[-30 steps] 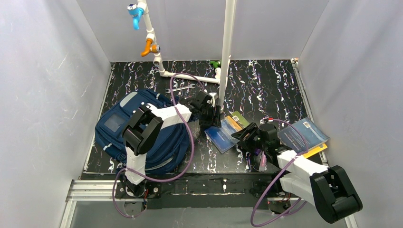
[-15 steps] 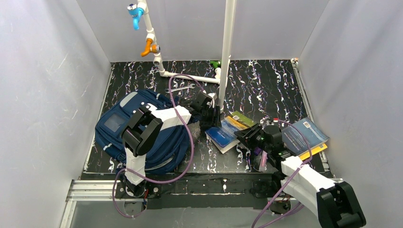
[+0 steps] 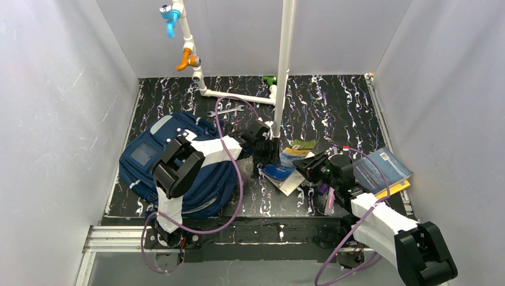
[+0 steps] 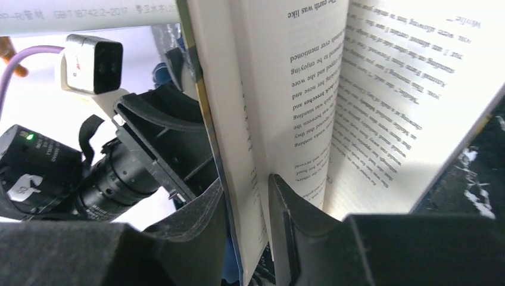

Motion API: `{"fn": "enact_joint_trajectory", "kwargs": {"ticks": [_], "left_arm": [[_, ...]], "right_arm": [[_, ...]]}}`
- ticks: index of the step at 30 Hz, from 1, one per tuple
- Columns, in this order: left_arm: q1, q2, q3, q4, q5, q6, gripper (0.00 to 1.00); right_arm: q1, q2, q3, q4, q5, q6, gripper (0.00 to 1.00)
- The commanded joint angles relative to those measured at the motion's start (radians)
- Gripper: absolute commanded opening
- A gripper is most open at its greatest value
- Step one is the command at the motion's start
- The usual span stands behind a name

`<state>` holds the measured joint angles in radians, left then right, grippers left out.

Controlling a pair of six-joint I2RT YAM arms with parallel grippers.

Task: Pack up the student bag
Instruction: Pick up the book from the center of the board.

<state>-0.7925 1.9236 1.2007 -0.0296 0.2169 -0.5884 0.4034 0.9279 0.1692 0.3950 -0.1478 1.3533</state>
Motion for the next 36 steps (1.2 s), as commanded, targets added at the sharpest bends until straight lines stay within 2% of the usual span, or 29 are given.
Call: {"fn": "enact_joint_trajectory", "kwargs": {"ticks": [1,4,6,7,8,14,18,21,25,28,32,36], "left_arm": [[-0.055,-0.046,-0.037,-0.108,0.078,-0.01,0.54],[-0.058,-0.06,-0.028,-0.14,0.061,0.02,0.57],[-0.062,-0.072,-0.015,-0.166,0.048,0.044,0.61],[-0.064,-0.081,-0.011,-0.175,0.044,0.059,0.63],[-0.069,-0.098,-0.011,-0.183,0.035,0.075,0.66],[-0.149,-0.306,-0.061,-0.214,-0.15,0.239,0.78],[-0.288,-0.406,-0.117,-0.165,-0.34,0.353,0.85],[-0.367,-0.432,-0.159,-0.084,-0.379,0.38,0.87],[-0.435,-0.381,-0.141,-0.076,-0.475,0.396,0.87],[-0.47,-0.317,-0.091,-0.082,-0.609,0.38,0.85],[-0.487,-0.18,0.035,-0.168,-0.755,0.369,0.8],[-0.488,-0.082,0.118,-0.263,-0.815,0.331,0.7]], "right_arm": [[0.008,-0.034,0.078,-0.216,0.031,-0.086,0.35],[0.008,-0.049,0.092,-0.256,0.039,-0.117,0.29],[0.008,-0.037,0.122,-0.306,0.04,-0.144,0.15],[0.007,-0.034,0.132,-0.319,0.04,-0.152,0.04],[0.008,-0.035,0.137,-0.323,0.038,-0.155,0.01],[0.008,-0.055,0.204,-0.423,0.035,-0.135,0.01],[0.008,-0.044,0.238,-0.46,0.016,-0.109,0.01],[0.006,-0.032,0.256,-0.466,-0.005,-0.092,0.01],[0.007,-0.037,0.285,-0.497,-0.005,-0.086,0.01],[0.007,-0.046,0.286,-0.515,-0.002,-0.073,0.01],[0.008,-0.057,0.276,-0.51,-0.008,-0.043,0.01],[0.008,-0.068,0.295,-0.549,0.01,-0.035,0.01]]}}
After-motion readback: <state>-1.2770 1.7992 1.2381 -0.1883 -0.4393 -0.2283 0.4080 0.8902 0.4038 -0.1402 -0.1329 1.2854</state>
